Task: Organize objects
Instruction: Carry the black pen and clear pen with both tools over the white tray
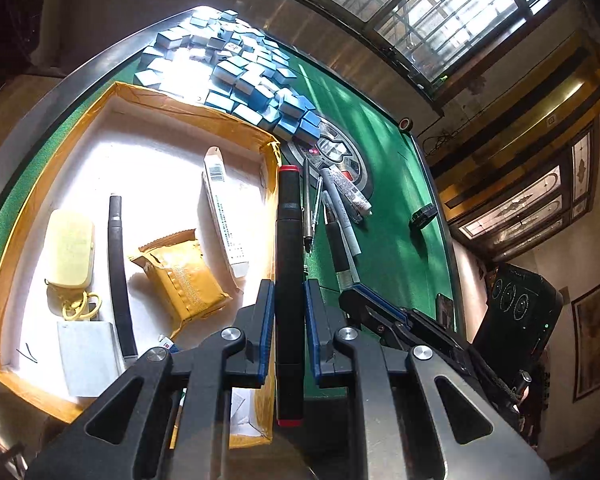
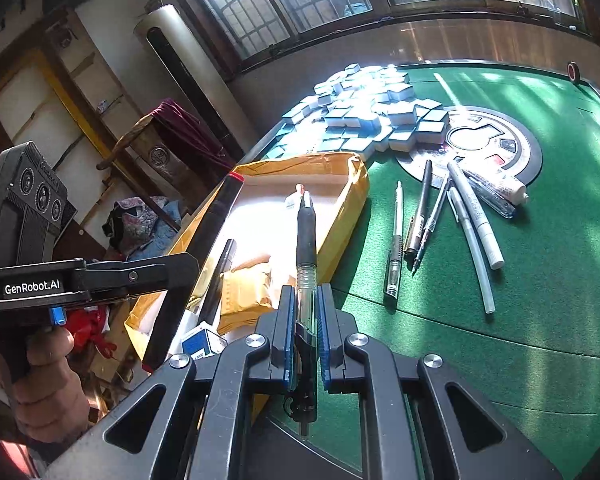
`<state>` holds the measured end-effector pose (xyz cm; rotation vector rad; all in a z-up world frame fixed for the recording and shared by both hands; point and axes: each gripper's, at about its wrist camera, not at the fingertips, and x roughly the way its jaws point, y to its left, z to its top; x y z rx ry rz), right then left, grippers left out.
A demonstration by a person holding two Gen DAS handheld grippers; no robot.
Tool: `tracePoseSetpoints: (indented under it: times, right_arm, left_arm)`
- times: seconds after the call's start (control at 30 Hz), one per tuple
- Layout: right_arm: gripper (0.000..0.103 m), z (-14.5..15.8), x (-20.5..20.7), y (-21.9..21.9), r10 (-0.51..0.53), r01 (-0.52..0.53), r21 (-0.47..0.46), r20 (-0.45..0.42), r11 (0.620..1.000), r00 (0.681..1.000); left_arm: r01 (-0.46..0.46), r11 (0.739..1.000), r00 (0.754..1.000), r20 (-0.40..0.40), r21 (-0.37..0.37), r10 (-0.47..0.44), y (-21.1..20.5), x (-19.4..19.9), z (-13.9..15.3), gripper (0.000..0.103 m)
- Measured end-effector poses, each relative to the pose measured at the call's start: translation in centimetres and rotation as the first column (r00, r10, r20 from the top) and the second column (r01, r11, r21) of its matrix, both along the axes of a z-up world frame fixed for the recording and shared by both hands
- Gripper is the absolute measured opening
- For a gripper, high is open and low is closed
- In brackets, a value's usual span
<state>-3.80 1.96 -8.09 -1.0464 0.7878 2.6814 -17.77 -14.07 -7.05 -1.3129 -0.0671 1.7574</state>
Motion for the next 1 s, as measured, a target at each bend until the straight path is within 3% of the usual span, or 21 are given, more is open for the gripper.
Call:
tracePoseSetpoints:
  times: [0.43,1.0]
  right_arm:
    - [0.010,0.6,-1.7,-0.2,0.026,-0.026,-0.021,-0.012,0.999,1.000]
    - [0.010,-1.2,-8.1,-1.3,0.092,-0.090,-0.060,0.036,0.994,0.995]
  left_arm:
    - [-0.142,0.990,0.989,-0.029,0.022,0.143,-2.8,-4.8,1.0,0.012]
    - [-0.216,0.973,0.976,-0.048,-0.078,0.213,-2.4,-10.8,-2.3,0.012]
